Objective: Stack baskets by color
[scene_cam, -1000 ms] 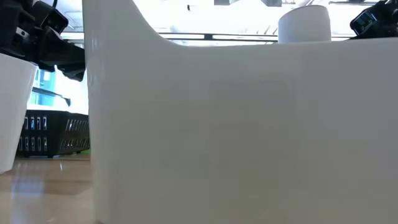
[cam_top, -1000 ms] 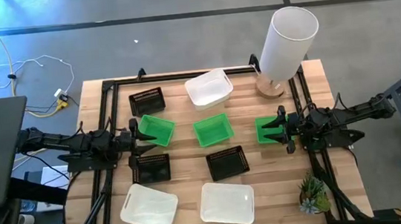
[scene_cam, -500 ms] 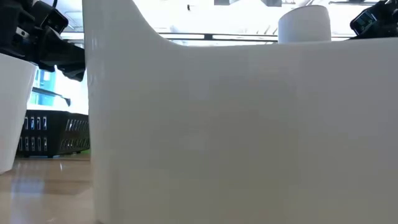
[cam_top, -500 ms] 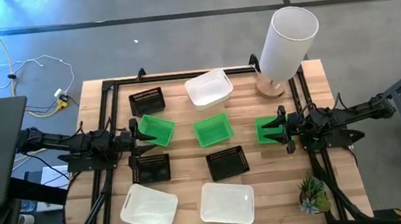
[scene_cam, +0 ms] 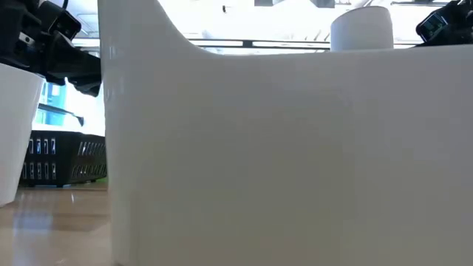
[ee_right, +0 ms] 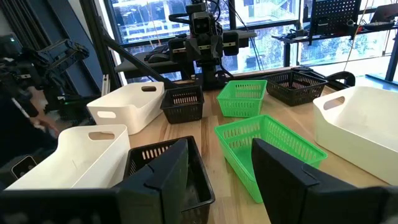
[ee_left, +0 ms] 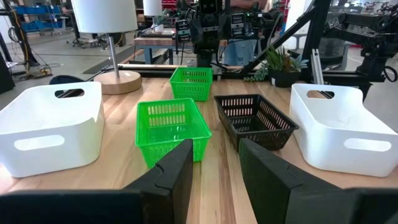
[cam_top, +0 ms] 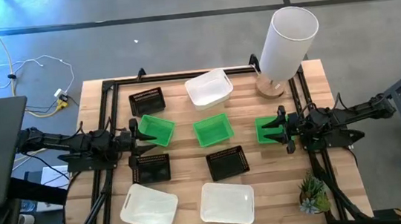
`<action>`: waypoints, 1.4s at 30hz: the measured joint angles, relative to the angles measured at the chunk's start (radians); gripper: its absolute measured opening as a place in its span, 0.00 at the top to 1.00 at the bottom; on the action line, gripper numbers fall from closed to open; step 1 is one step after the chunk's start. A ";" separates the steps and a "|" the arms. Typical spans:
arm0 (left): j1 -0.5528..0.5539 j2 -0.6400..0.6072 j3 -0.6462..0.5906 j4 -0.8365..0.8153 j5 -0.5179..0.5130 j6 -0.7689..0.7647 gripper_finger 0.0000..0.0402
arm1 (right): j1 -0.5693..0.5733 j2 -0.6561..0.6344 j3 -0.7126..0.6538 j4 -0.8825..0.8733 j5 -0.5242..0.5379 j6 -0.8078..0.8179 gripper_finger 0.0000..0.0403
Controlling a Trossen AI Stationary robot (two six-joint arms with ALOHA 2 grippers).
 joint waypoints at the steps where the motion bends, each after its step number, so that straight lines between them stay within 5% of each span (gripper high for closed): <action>1: 0.000 0.000 0.000 0.000 0.000 0.000 0.70 | 0.000 0.000 0.000 0.000 0.000 0.000 0.59; 42: 0.000 0.000 0.000 0.000 0.000 0.000 0.70 | 0.000 0.000 0.000 0.000 0.008 -0.023 0.59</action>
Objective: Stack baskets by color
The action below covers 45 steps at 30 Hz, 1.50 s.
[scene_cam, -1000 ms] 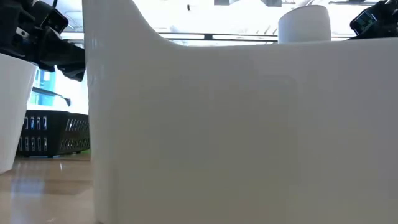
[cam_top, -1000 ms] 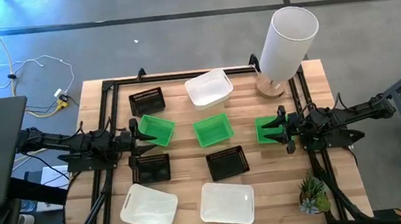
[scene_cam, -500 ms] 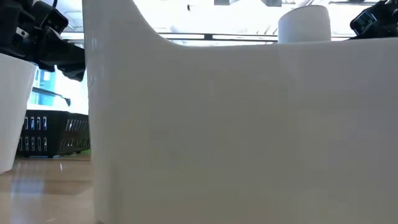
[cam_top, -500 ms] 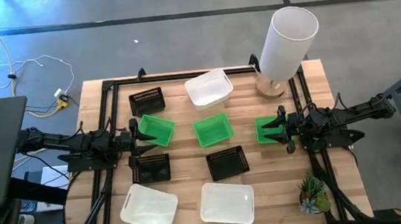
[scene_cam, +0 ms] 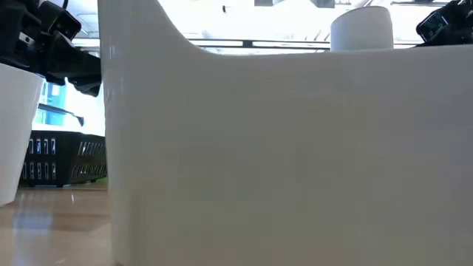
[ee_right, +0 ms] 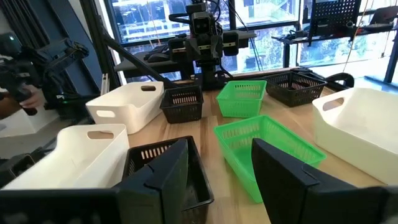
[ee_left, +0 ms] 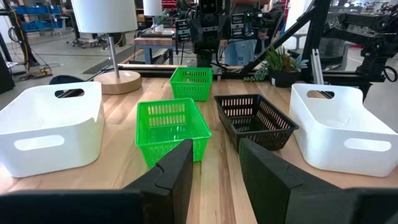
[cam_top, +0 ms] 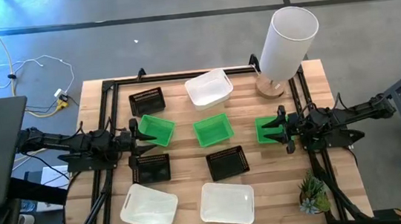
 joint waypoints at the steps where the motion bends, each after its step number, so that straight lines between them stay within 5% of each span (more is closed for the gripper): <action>1: 0.000 0.000 0.000 0.000 0.000 0.000 0.70 | 0.000 0.000 0.000 0.000 0.010 -0.016 0.59; 22: 0.002 0.000 0.000 0.000 -0.008 -0.064 0.70 | 0.000 0.000 0.000 0.005 0.056 -0.063 0.59; 30: 0.002 0.000 0.000 0.000 -0.008 -0.087 0.70 | 0.000 0.000 0.000 0.039 0.081 0.075 0.59; 45: 0.002 0.000 0.000 0.000 -0.106 -0.148 0.70 | 0.000 0.000 0.000 0.251 0.103 0.042 0.59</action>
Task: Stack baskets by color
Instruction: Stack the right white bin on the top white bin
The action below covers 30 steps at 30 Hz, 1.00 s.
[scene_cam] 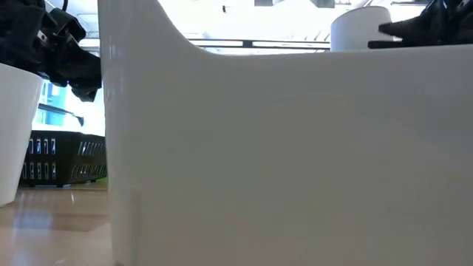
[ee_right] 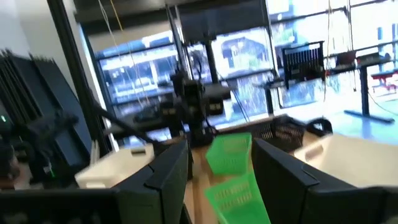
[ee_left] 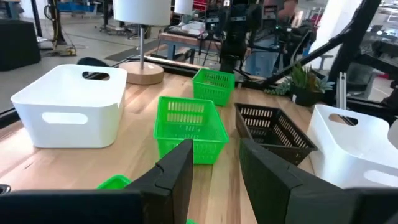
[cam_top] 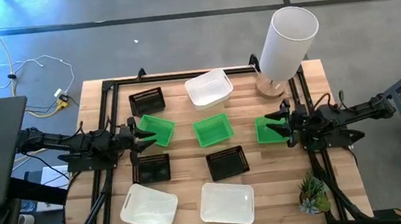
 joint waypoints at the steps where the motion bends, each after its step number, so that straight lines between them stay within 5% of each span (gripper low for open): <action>1: 0.000 0.000 0.000 0.000 0.000 0.000 0.70 | 0.000 0.000 0.004 0.004 -0.001 0.000 0.59; 12: 0.000 0.000 0.000 0.000 -0.006 0.016 0.70 | 0.000 0.105 0.193 -0.092 -0.003 -0.022 0.59; 30: 0.000 0.000 0.000 0.000 -0.033 0.016 0.70 | 0.047 0.753 0.621 -0.510 -0.102 0.137 0.59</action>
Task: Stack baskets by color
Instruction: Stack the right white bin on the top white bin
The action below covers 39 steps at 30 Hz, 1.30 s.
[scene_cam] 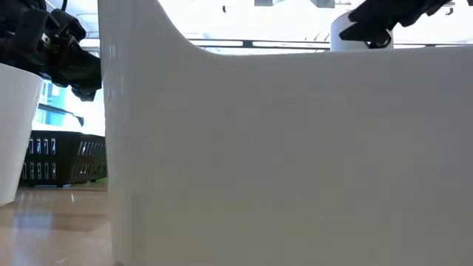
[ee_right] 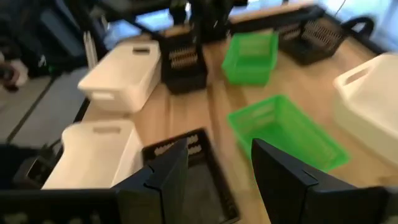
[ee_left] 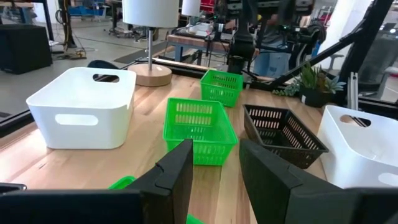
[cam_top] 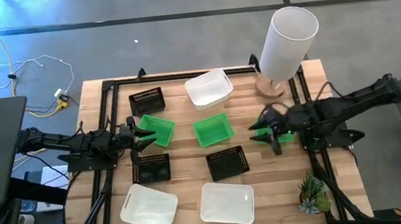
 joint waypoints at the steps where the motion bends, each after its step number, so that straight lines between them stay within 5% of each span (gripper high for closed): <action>1: 0.000 0.000 0.000 0.000 0.000 0.000 0.70 | 0.014 0.031 0.022 -0.018 0.000 0.010 0.59; 20: 0.000 0.000 0.000 -0.001 0.000 0.000 0.70 | 0.241 0.498 0.314 -0.076 0.004 0.109 0.59; 39: 0.000 0.000 0.000 -0.001 0.006 0.000 0.70 | 0.283 0.712 0.339 -0.045 -0.062 0.300 0.59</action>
